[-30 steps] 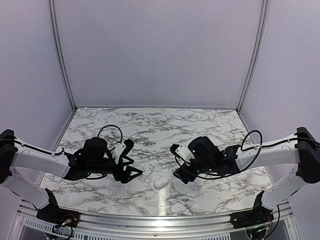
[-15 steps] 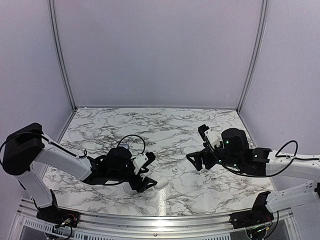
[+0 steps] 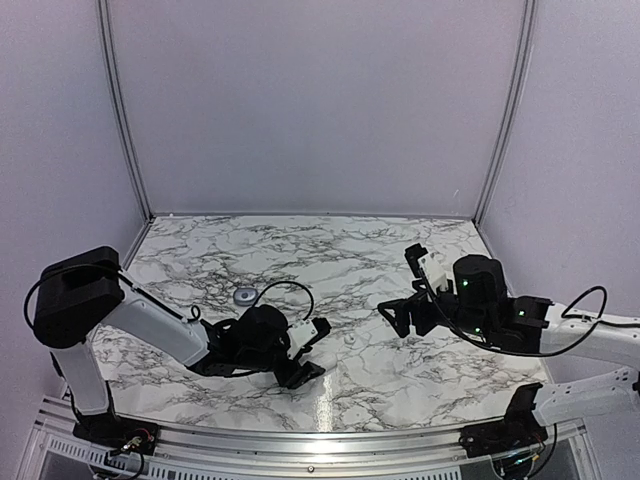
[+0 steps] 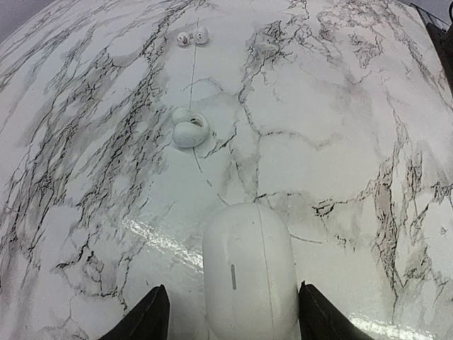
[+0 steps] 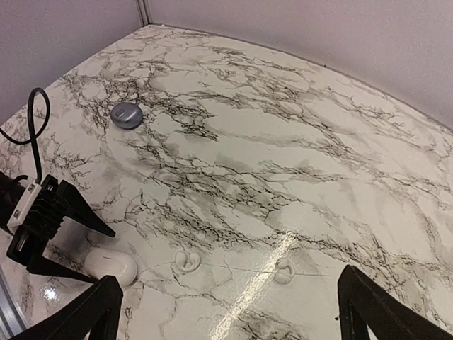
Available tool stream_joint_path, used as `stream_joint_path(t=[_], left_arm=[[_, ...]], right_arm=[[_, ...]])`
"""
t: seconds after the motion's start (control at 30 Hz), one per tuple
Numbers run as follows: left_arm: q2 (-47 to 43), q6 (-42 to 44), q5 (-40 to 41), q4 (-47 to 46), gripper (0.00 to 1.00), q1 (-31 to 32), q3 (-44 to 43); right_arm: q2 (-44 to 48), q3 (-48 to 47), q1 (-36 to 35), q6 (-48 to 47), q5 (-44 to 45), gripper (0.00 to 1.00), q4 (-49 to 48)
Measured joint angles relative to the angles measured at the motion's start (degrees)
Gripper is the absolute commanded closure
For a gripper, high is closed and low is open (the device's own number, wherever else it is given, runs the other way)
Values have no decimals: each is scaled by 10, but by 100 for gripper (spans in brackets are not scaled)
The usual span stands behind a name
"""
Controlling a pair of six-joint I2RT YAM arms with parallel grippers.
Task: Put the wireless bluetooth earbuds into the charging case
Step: Pick up the charging case from the center of the board.
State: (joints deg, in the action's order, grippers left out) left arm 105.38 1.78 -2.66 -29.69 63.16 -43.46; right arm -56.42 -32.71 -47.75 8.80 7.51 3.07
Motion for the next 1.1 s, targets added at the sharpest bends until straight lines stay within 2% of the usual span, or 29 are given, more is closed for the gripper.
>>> stream_joint_path(t=[0.43,0.63,0.77,1.0,1.1], left_arm=[[27,30,17,-5,65,13,-17],[14,47,30,-29,68,13,6],[-51,94,52,-41,69,28,57],[-195,215,117,-64,69,117,110],[-232,258,150,-59,69,140,120]], right_arm=[[-1,0,1,0,-23,1,6],[-1,0,1,-2,-36,2,5],[-1,0,1,-16,-65,9,6],[29,9,2,-61,-149,12,-12],[34,9,2,-72,-184,17,-26]])
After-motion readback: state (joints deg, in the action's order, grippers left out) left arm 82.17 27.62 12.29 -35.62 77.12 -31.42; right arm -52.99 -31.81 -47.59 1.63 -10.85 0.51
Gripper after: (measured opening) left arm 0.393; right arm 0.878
